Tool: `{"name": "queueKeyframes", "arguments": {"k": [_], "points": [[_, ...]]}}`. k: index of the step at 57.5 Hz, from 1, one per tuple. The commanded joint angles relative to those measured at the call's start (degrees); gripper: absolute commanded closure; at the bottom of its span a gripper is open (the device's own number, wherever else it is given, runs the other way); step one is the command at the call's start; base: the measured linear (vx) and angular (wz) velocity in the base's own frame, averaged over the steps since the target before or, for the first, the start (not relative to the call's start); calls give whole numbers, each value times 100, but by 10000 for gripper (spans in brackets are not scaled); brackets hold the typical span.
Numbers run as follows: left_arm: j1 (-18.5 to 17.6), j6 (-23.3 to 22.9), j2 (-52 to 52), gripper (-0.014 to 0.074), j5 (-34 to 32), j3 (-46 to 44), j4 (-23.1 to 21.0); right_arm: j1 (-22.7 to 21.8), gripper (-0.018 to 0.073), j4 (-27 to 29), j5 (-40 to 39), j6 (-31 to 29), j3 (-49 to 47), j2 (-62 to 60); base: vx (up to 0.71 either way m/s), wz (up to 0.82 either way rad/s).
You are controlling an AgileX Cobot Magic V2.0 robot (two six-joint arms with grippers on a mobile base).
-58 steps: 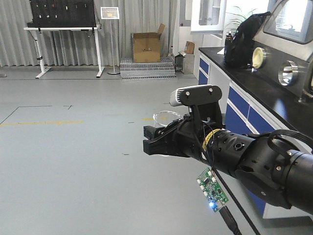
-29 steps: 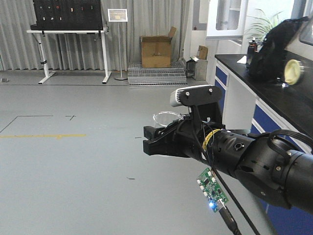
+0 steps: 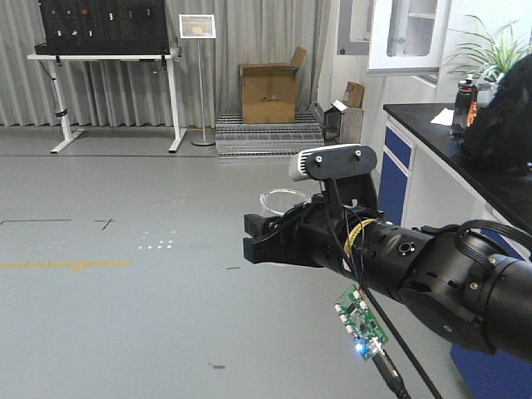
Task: Pick beaker and place in left cabinet
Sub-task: 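Carry the beaker in the right gripper to the open cabinet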
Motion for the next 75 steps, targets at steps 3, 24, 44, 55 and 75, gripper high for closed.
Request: {"name": "queueKeyframes", "arguments": {"k": [3, 24, 44, 55, 75], "points": [[-3, -15, -110, 595, -482, 90, -18, -16, 561, 7, -426, -39, -229, -247, 75, -3], [-3, -15, -110, 595, -482, 90, -18, -16, 561, 7, -377, -39, -229, -247, 75, 1], [-3, -15, -110, 595, -482, 90, -18, -16, 560, 7, -370, -39, -229, -247, 74, 7], [-3, -15, -110, 595, -482, 90, -18, -16, 561, 7, -362, -39, -229, -247, 75, 5], [-3, -15, -110, 595, -479, 90, -18, -16, 561, 7, -348, -39, -229, -247, 73, 2]]}}
